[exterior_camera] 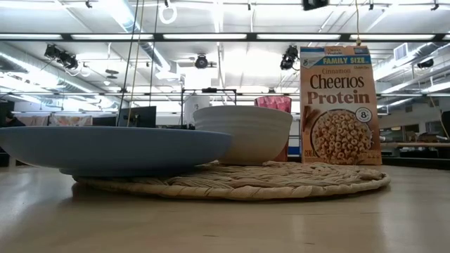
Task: Arrange a breakfast setting
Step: Put the black spoon on the brown tablemat to the right of the white bowl
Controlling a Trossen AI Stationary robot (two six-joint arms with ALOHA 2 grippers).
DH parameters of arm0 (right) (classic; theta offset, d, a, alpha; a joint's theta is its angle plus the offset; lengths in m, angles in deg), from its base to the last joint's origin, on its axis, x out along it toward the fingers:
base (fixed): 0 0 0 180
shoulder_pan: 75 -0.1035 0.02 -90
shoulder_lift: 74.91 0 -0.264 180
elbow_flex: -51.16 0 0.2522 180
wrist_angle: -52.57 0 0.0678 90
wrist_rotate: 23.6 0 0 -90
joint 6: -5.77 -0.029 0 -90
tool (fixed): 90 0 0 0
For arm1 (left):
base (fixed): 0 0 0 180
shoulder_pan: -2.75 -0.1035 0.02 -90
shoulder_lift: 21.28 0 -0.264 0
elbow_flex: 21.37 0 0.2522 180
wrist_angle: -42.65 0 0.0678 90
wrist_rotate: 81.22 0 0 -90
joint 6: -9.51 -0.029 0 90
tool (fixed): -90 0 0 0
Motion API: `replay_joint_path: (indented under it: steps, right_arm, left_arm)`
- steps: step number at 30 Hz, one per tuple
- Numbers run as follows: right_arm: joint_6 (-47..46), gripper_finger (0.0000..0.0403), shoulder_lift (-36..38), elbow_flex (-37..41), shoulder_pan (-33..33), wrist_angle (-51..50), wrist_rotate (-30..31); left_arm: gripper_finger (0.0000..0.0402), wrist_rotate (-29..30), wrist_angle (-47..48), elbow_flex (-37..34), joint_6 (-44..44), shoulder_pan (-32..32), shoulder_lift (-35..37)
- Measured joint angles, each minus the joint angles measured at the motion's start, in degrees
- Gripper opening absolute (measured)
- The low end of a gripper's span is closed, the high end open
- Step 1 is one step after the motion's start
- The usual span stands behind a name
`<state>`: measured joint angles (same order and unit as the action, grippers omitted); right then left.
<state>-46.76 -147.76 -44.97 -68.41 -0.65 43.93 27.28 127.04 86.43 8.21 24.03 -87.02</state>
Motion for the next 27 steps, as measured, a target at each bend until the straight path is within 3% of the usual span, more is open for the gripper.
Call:
replay_joint_path:
  steps: [4,13,17,27]
  right_arm:
    - [-3.9,0.001,3.3,0.0,-4.9,-12.5,14.4]
    - [-25.9,0.001,4.9,0.0,-18.3,-33.8,39.1]
    - [-39.4,0.001,2.8,0.3,-24.1,-40.1,45.1]
    - [-70.3,0.001,-5.4,1.2,-33.2,-50.2,52.7]
  left_arm:
    - [0.0244,1.1,2.5,0.0,12.0,-2.5,3.6]
    - [0.0205,8.4,2.9,0.0,19.2,-3.4,8.7]
    - [0.0189,10.3,2.3,0.0,22.1,-3.4,9.9]
    - [0.0181,10.7,2.1,0.0,23.4,-3.4,9.9]
